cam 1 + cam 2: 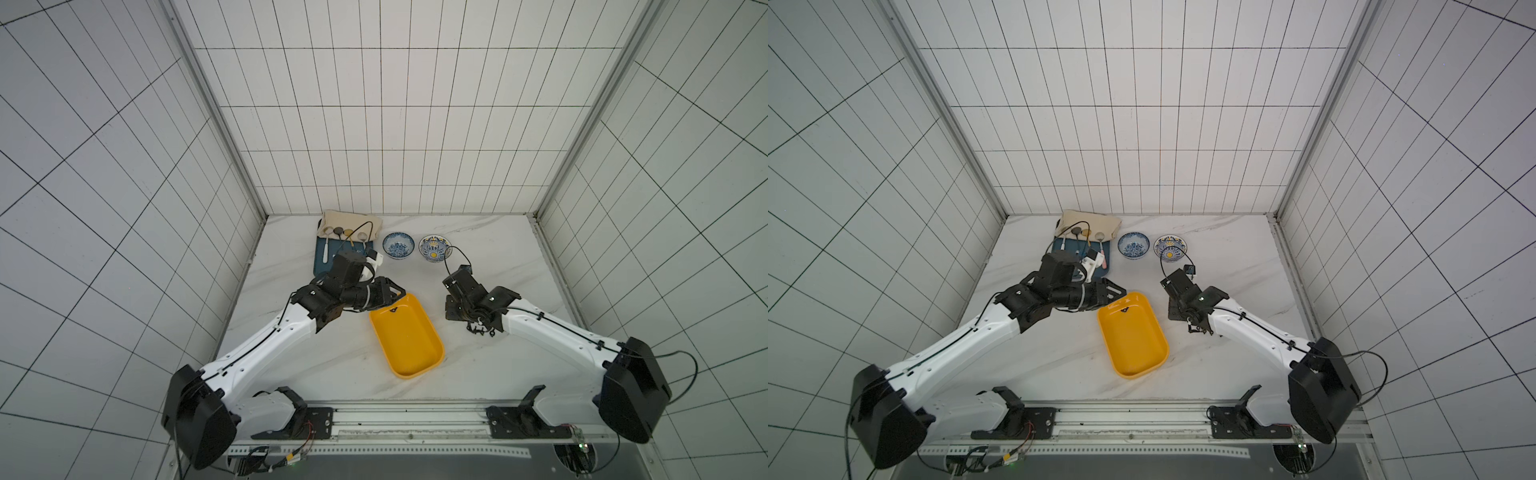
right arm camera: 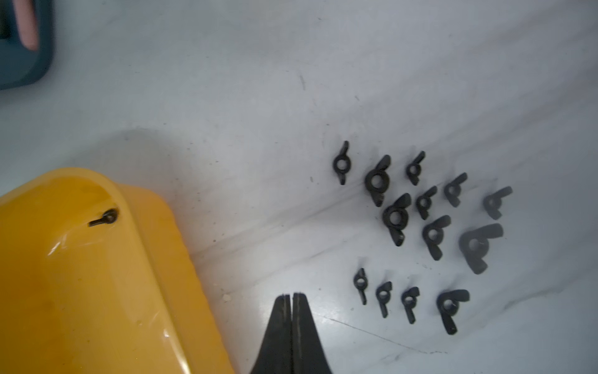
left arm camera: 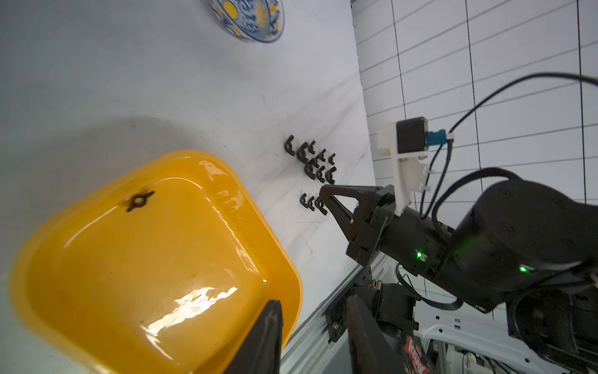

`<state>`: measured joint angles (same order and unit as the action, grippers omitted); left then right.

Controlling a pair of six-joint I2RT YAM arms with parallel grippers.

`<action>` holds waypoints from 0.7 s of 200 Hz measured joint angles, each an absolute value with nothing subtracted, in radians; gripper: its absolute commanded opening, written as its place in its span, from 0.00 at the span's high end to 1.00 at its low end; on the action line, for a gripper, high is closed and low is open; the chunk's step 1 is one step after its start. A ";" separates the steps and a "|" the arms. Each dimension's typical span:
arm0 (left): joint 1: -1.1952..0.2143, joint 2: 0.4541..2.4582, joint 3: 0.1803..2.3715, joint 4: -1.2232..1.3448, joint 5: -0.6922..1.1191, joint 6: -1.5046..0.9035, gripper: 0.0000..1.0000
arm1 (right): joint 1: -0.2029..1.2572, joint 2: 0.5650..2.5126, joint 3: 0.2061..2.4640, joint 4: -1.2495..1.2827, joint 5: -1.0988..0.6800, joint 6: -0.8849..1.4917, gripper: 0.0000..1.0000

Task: Take out the wing nut from the storage box
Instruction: Place the wing nut at the center of the board.

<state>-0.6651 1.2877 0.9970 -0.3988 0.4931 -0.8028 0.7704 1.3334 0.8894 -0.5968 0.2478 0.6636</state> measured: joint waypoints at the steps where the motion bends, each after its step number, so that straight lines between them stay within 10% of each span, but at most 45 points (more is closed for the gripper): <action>1: -0.668 1.292 0.997 -0.395 0.495 -0.804 0.65 | 0.768 1.333 0.887 -0.597 0.248 0.664 1.00; 140: -0.745 1.602 1.029 -0.187 0.623 -0.834 0.65 | 0.667 1.554 0.788 -0.363 0.160 0.625 1.00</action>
<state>-0.7452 1.6024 1.0286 -0.1867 0.6228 -0.8341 0.6666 1.5539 0.7883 -0.3634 0.1596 0.6254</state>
